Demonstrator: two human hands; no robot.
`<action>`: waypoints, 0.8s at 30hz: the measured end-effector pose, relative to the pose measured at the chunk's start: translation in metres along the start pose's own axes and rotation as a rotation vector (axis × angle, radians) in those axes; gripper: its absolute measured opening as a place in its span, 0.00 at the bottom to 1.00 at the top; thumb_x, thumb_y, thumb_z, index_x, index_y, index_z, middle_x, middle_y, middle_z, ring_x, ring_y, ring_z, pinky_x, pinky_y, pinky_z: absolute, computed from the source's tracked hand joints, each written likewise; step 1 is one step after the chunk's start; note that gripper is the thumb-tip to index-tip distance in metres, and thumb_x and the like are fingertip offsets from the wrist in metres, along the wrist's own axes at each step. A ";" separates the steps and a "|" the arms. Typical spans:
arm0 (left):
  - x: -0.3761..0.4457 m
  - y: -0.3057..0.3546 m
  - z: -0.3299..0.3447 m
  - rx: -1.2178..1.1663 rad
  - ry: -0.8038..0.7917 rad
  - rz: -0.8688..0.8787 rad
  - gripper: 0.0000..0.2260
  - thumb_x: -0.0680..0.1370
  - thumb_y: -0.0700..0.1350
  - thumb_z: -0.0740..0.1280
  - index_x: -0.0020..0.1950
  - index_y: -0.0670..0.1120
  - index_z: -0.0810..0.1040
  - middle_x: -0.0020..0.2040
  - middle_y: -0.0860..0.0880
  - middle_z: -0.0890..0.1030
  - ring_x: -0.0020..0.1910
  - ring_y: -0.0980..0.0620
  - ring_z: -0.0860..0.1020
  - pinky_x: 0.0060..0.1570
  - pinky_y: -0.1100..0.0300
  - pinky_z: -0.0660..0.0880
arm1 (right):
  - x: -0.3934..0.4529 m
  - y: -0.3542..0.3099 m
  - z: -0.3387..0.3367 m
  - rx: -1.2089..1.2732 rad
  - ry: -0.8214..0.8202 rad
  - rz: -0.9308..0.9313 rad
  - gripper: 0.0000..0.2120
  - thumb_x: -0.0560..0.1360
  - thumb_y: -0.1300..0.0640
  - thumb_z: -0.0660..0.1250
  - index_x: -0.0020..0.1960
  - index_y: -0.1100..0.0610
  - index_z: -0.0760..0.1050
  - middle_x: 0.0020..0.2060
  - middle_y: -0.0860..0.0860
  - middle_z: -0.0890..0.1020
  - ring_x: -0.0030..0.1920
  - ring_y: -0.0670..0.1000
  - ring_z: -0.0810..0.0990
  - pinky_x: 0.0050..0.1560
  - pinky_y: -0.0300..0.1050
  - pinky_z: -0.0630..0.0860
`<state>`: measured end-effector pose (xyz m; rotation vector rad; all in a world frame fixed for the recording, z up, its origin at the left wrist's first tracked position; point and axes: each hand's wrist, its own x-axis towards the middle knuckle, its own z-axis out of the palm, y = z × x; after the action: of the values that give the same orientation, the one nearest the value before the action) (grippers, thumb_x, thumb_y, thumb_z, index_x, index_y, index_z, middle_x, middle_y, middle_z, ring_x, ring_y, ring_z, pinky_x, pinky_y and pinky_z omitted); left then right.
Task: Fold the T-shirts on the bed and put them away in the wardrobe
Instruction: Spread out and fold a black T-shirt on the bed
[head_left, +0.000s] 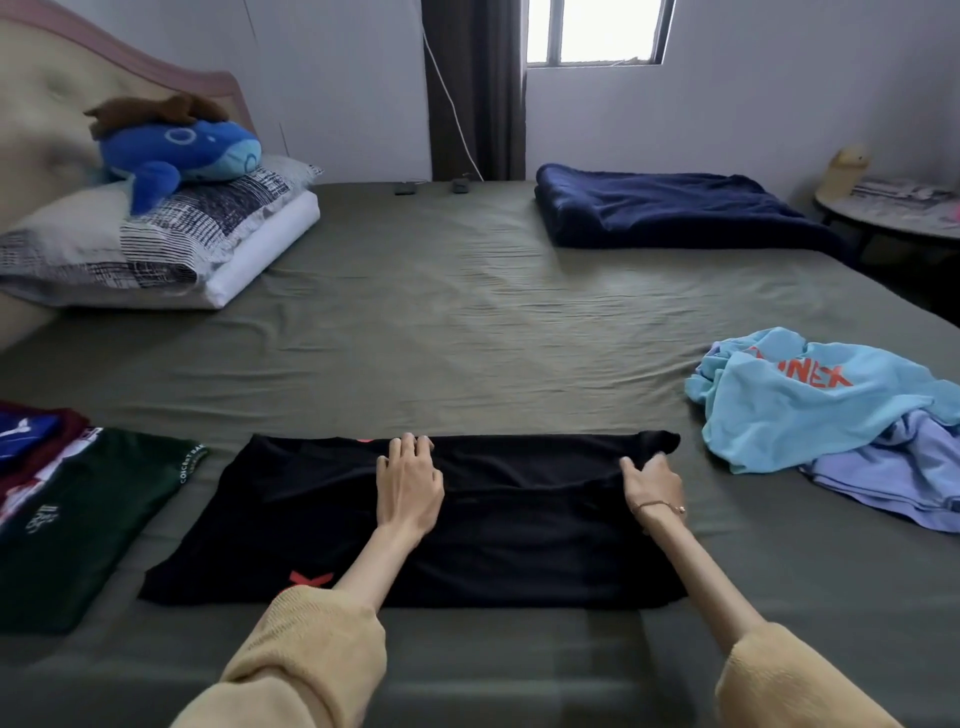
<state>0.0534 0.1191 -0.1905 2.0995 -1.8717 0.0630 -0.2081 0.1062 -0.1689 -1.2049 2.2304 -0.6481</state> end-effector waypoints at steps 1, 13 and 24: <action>0.001 -0.004 -0.003 -0.039 -0.008 0.001 0.12 0.78 0.42 0.58 0.61 0.45 0.72 0.58 0.49 0.74 0.59 0.50 0.72 0.56 0.56 0.68 | -0.004 -0.011 0.006 0.034 -0.044 -0.024 0.21 0.80 0.52 0.58 0.63 0.68 0.66 0.60 0.68 0.74 0.62 0.64 0.73 0.57 0.51 0.69; -0.013 -0.134 -0.044 -0.488 -0.038 -0.406 0.10 0.78 0.41 0.58 0.44 0.49 0.78 0.33 0.51 0.79 0.35 0.52 0.77 0.33 0.60 0.68 | -0.114 -0.164 0.143 0.405 -0.596 -0.102 0.23 0.75 0.54 0.65 0.65 0.64 0.66 0.56 0.58 0.74 0.59 0.58 0.74 0.63 0.52 0.71; -0.015 -0.228 -0.054 -1.276 -0.464 -0.788 0.27 0.82 0.59 0.41 0.47 0.46 0.76 0.39 0.49 0.76 0.33 0.56 0.75 0.38 0.63 0.69 | -0.182 -0.231 0.229 0.307 -0.758 -0.235 0.34 0.74 0.52 0.66 0.74 0.60 0.56 0.69 0.57 0.68 0.63 0.60 0.73 0.61 0.51 0.72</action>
<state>0.2835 0.1678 -0.1919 1.6743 -0.6295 -1.4432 0.1642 0.1114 -0.1582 -1.2824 1.3294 -0.4833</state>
